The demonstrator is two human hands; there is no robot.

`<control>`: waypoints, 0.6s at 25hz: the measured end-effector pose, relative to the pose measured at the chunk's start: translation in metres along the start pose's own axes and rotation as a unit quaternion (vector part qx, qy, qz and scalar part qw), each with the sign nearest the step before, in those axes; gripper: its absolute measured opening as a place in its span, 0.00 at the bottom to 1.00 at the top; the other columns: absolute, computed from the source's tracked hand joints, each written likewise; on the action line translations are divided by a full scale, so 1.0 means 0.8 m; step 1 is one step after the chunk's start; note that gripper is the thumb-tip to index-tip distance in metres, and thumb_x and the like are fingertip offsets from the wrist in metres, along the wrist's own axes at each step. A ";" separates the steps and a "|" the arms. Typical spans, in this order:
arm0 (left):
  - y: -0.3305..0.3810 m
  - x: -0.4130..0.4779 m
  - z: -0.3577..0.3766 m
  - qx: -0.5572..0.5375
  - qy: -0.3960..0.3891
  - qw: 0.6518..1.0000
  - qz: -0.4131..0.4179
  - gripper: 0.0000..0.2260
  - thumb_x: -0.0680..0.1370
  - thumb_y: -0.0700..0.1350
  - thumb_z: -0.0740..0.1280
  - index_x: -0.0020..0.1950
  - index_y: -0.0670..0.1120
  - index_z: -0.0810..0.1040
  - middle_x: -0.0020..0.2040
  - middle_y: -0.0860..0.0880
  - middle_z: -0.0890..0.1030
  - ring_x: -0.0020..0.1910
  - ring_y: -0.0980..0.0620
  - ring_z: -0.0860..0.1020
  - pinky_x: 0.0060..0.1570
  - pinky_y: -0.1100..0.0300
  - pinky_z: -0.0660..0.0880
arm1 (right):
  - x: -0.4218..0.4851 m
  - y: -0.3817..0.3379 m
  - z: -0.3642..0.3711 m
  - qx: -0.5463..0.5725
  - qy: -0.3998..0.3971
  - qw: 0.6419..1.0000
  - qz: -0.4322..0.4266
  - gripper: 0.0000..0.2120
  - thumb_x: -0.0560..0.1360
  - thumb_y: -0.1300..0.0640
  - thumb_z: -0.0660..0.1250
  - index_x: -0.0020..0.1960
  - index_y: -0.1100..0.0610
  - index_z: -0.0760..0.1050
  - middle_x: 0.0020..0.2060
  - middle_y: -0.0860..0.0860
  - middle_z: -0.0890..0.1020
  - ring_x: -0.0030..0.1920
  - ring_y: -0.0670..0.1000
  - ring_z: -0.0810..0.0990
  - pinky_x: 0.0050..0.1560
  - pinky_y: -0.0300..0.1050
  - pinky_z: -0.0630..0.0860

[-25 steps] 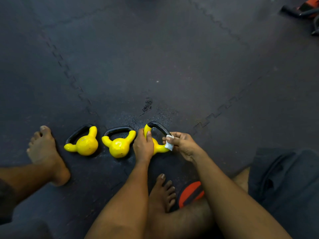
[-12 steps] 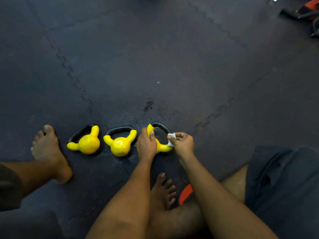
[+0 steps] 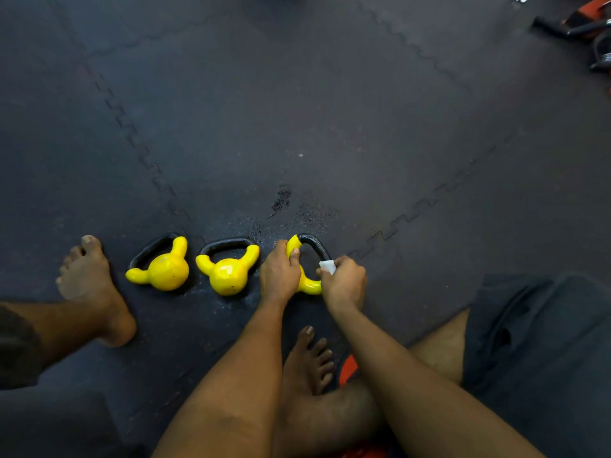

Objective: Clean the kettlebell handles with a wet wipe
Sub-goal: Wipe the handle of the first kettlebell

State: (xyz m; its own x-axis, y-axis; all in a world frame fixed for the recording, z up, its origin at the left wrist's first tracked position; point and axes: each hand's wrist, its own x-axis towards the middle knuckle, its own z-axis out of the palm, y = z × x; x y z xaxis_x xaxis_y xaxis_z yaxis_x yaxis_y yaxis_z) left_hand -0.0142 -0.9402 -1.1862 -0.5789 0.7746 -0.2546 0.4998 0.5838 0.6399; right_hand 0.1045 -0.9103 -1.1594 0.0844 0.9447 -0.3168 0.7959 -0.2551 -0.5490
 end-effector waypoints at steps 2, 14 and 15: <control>-0.001 0.000 0.000 0.001 0.002 1.000 0.003 0.12 0.82 0.50 0.59 0.59 0.43 0.72 0.54 0.37 0.80 0.54 0.35 0.77 0.48 0.48 0.71 | 0.014 0.006 0.000 0.055 -0.062 0.996 0.017 0.12 0.69 0.53 0.76 0.47 0.58 0.81 0.43 0.57 0.84 0.46 0.57 0.82 0.45 0.47 0.77; 0.000 -0.003 0.000 -0.067 0.050 0.994 -0.071 0.13 0.82 0.52 0.56 0.53 0.44 0.72 0.50 0.38 0.80 0.51 0.37 0.77 0.44 0.49 0.69 | 0.005 -0.016 -0.010 -0.069 -0.067 0.994 -0.052 0.15 0.70 0.45 0.72 0.48 0.56 0.82 0.43 0.57 0.84 0.46 0.57 0.81 0.44 0.47 0.75; 0.005 -0.006 0.004 -0.059 0.057 0.994 -0.070 0.14 0.82 0.53 0.55 0.53 0.45 0.73 0.50 0.39 0.80 0.51 0.37 0.77 0.44 0.49 0.70 | -0.003 -0.017 -0.011 -0.096 -0.044 0.994 -0.037 0.16 0.71 0.45 0.72 0.50 0.57 0.81 0.45 0.58 0.83 0.49 0.60 0.80 0.46 0.48 0.75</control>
State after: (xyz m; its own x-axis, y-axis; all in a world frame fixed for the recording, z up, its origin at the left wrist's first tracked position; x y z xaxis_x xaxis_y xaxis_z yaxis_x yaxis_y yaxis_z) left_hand -0.0075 -0.9408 -1.1844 -0.7102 0.6514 -0.2672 0.3341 0.6458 0.6865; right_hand 0.0987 -0.9073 -1.1448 -0.0244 0.9360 -0.3512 0.8987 -0.1333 -0.4177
